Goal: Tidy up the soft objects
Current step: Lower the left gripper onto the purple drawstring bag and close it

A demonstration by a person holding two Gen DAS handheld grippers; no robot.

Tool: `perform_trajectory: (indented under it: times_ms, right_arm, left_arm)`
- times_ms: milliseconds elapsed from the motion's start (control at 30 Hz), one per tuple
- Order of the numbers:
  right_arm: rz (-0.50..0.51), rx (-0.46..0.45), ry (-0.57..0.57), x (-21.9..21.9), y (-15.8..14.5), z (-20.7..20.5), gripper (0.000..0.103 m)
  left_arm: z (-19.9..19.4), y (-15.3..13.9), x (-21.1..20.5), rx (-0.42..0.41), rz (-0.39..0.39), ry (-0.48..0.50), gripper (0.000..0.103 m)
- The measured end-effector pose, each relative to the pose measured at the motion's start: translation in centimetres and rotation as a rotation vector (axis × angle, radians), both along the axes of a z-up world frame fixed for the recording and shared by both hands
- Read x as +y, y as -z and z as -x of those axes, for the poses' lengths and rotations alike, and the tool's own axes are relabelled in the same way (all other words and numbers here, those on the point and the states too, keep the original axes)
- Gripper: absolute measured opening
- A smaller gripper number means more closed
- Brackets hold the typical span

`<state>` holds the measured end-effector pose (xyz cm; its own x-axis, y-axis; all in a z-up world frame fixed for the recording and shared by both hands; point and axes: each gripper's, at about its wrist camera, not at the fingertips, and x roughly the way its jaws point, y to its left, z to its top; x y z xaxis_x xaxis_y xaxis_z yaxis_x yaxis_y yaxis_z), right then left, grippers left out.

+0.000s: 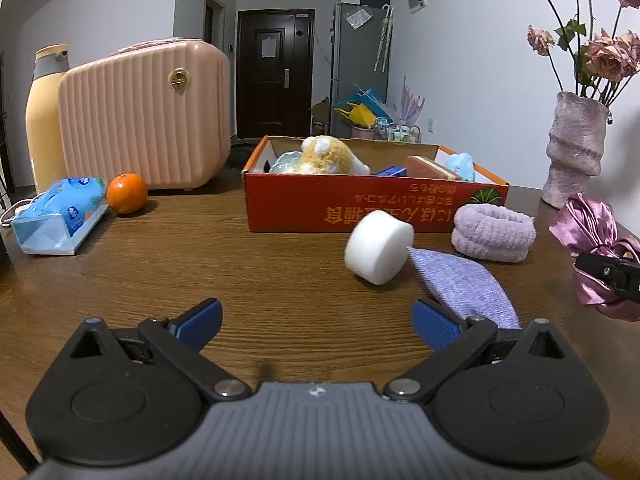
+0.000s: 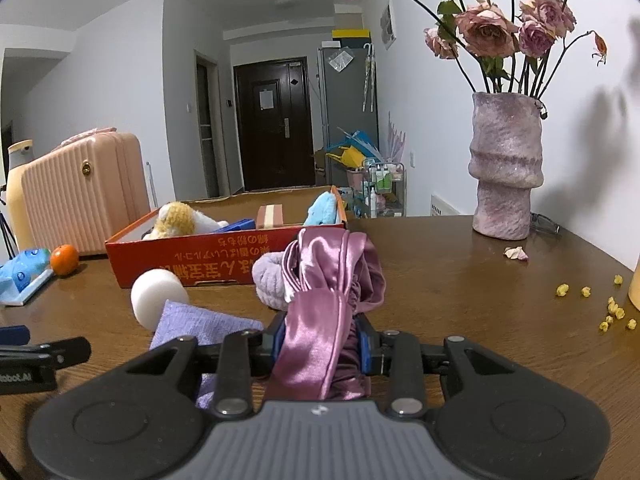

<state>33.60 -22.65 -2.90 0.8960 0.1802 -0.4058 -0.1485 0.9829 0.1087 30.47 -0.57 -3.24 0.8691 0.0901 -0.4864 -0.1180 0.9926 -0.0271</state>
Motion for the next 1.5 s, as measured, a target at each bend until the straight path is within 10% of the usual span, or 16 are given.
perform_trajectory:
  times_ms: [1500]
  right_arm:
    - [0.029,0.01,0.043,-3.9,1.0,-1.1,0.033]
  left_arm:
    - [-6.0,2.7,-9.6,0.215,-0.025,0.104,0.103]
